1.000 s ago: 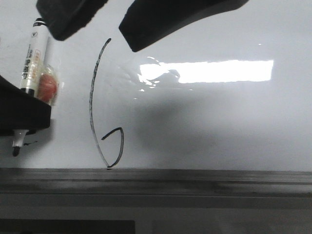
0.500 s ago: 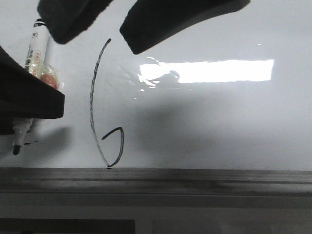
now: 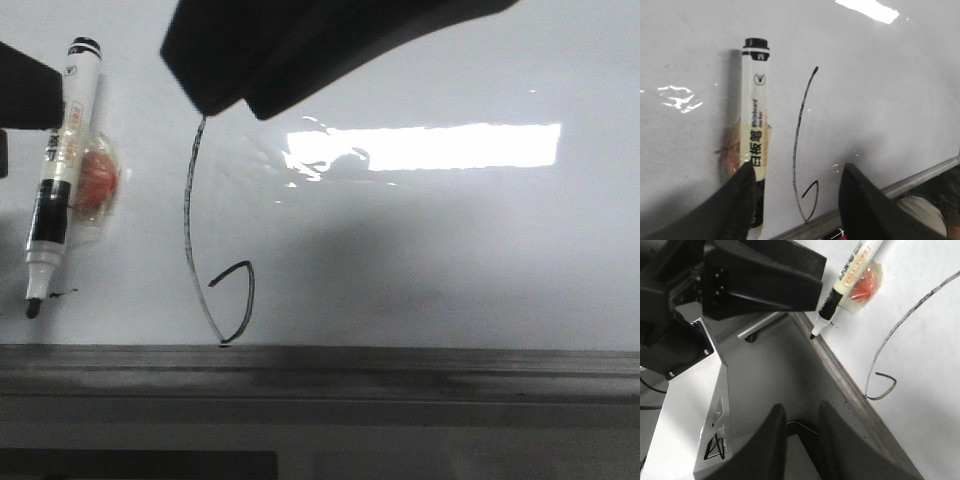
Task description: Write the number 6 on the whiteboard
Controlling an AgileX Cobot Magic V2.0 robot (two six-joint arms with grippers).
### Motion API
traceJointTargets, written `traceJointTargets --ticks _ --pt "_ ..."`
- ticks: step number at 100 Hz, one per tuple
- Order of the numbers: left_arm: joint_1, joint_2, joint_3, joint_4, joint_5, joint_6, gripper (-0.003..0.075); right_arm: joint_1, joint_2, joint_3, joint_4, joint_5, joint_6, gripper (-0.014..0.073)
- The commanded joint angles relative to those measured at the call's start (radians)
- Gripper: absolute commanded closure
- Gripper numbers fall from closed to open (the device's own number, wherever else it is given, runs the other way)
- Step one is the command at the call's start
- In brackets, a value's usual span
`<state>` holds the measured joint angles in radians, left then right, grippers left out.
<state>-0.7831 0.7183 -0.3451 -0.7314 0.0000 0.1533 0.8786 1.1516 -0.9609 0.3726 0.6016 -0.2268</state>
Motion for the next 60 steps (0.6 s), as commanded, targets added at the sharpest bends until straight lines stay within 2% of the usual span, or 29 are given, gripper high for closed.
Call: traceJointTargets --ticks 1,8,29,60 --pt "0.004 -0.052 -0.027 0.018 -0.011 0.002 0.0566 -0.006 -0.065 -0.021 0.005 -0.057 -0.002 0.0664" --pt "0.004 -0.104 -0.027 0.03 0.015 0.002 0.0743 -0.006 -0.117 0.003 0.005 -0.091 -0.002 0.0657" --pt "0.004 -0.277 -0.018 0.113 0.031 0.038 0.0739 -0.006 -0.311 0.158 0.004 -0.228 -0.002 0.0657" --pt "0.004 -0.539 0.085 0.142 0.066 0.15 0.0739 -0.006 -0.771 0.506 0.004 -0.391 -0.002 0.0657"
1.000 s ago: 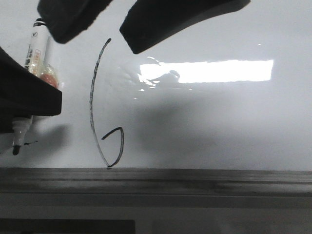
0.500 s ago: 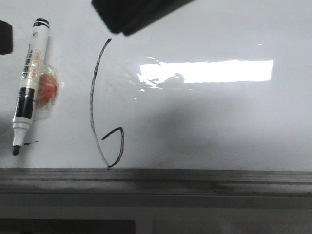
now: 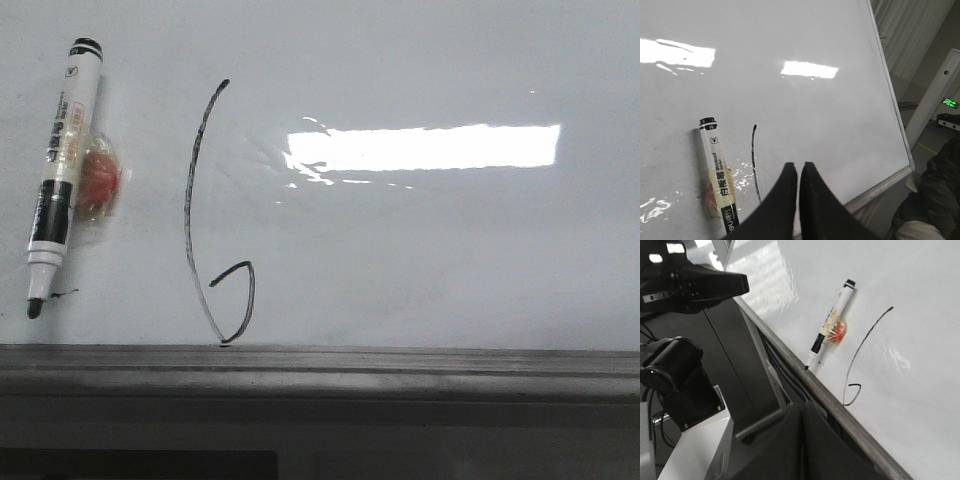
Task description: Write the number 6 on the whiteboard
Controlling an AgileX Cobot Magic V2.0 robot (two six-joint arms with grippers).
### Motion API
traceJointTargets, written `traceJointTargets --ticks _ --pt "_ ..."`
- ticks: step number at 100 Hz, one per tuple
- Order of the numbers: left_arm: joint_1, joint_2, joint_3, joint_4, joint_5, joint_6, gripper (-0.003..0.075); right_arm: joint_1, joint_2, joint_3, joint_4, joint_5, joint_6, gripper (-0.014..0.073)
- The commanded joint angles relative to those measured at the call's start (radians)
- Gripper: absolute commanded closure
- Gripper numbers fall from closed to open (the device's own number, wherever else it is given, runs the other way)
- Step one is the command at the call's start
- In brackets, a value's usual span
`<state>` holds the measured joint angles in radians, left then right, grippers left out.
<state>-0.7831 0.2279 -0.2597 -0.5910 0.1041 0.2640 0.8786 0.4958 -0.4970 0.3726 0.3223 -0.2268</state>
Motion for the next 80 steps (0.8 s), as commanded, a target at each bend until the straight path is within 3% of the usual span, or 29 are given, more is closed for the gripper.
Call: traceJointTargets --ticks 1,34,80 --pt "0.004 -0.054 0.005 0.001 -0.036 0.046 0.0739 -0.006 -0.127 0.05 0.004 -0.114 -0.002 0.0657" --pt "0.004 -0.158 0.051 0.001 0.0 0.052 0.0739 -0.006 -0.527 0.268 -0.001 -0.135 -0.004 0.0657" --pt "0.004 -0.158 0.053 -0.001 0.002 0.052 0.0739 -0.006 -0.502 0.279 0.003 -0.125 -0.004 0.0657"
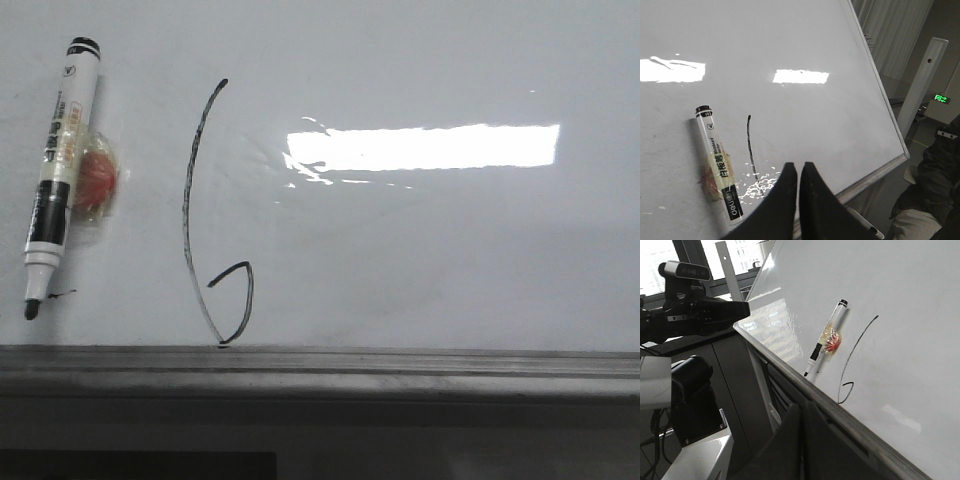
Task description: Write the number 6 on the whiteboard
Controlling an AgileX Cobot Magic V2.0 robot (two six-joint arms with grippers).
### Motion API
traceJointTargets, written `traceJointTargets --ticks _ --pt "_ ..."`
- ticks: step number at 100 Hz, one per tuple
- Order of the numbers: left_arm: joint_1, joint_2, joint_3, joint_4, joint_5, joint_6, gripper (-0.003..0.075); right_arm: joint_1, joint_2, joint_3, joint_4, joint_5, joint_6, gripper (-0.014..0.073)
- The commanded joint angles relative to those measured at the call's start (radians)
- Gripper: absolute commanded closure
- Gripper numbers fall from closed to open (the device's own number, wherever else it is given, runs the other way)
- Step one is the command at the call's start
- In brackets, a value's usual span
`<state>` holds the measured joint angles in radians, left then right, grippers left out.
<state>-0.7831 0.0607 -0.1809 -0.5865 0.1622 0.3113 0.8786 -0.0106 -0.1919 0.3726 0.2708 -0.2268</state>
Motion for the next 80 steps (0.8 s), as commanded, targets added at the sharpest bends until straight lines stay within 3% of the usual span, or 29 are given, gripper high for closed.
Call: traceJointTargets --ticks 1,29,40,52,80 --pt "0.004 0.009 -0.026 -0.005 -0.056 0.005 0.0739 -0.006 0.004 -0.026 0.003 -0.074 -0.004 0.0657" --pt "0.004 0.009 -0.019 0.006 -0.059 0.005 0.0739 -0.006 0.004 -0.026 0.003 -0.074 -0.004 0.0657" --pt "0.037 0.009 -0.01 0.206 -0.059 0.005 0.0739 -0.006 0.004 -0.026 0.003 -0.074 -0.004 0.0657" --pt "0.127 0.009 0.006 0.27 -0.059 -0.001 0.0739 -0.006 0.004 -0.026 0.003 -0.074 -0.004 0.0657" --pt "0.469 0.0 0.086 0.313 -0.063 -0.009 0.0739 -0.006 0.004 -0.026 0.003 -0.074 -0.004 0.0657"
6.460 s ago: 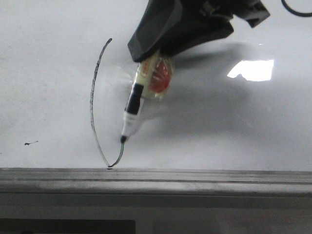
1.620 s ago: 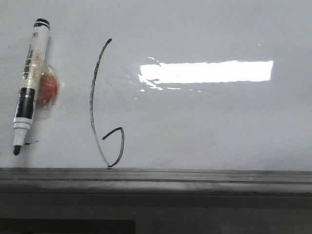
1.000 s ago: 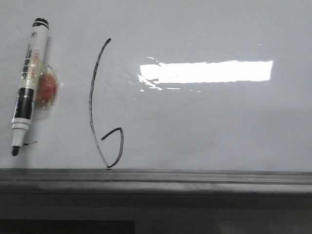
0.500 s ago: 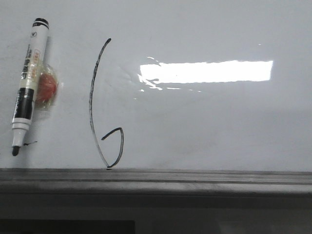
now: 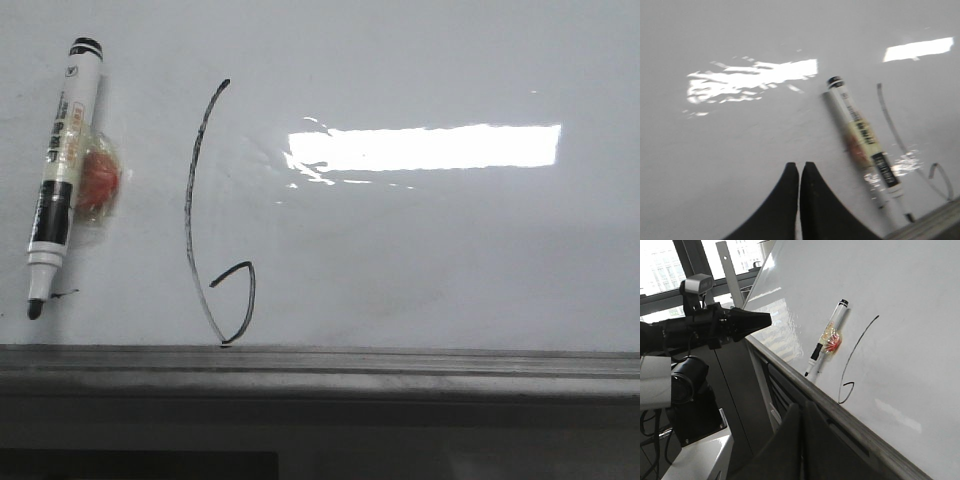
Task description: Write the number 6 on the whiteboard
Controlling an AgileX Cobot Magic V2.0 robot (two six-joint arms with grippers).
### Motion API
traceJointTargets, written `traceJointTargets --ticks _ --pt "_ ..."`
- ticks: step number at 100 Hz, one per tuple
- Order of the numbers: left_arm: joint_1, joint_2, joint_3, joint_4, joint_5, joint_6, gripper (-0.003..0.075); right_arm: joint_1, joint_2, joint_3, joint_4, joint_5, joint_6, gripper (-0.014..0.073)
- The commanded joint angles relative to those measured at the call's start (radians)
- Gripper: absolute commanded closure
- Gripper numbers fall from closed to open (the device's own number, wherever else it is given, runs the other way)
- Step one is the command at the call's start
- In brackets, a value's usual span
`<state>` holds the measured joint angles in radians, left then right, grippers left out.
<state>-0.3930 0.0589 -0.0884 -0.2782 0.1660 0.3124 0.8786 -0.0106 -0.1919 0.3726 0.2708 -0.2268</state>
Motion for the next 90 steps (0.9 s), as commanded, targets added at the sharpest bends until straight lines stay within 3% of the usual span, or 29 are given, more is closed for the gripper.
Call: traceJointTargets --ticks 1,13,31,43,90 --pt "0.094 -0.001 -0.001 0.004 -0.067 -0.01 0.0739 -0.006 0.004 -0.026 0.003 -0.074 -0.004 0.0657" --pt "0.19 -0.043 0.042 0.097 -0.067 -0.022 0.0739 -0.006 0.004 -0.026 0.003 -0.074 -0.004 0.0657" --pt "0.288 -0.096 0.102 0.219 -0.07 -0.277 0.0739 -0.006 0.004 -0.026 0.003 -0.074 -0.004 0.0657" --pt "0.315 -0.096 0.139 0.221 -0.076 -0.281 0.0739 -0.006 0.004 -0.026 0.003 -0.074 -0.004 0.0657" --pt "0.371 -0.096 0.138 0.228 0.12 -0.329 0.0739 -0.006 0.004 -0.026 0.003 -0.074 -0.004 0.0657"
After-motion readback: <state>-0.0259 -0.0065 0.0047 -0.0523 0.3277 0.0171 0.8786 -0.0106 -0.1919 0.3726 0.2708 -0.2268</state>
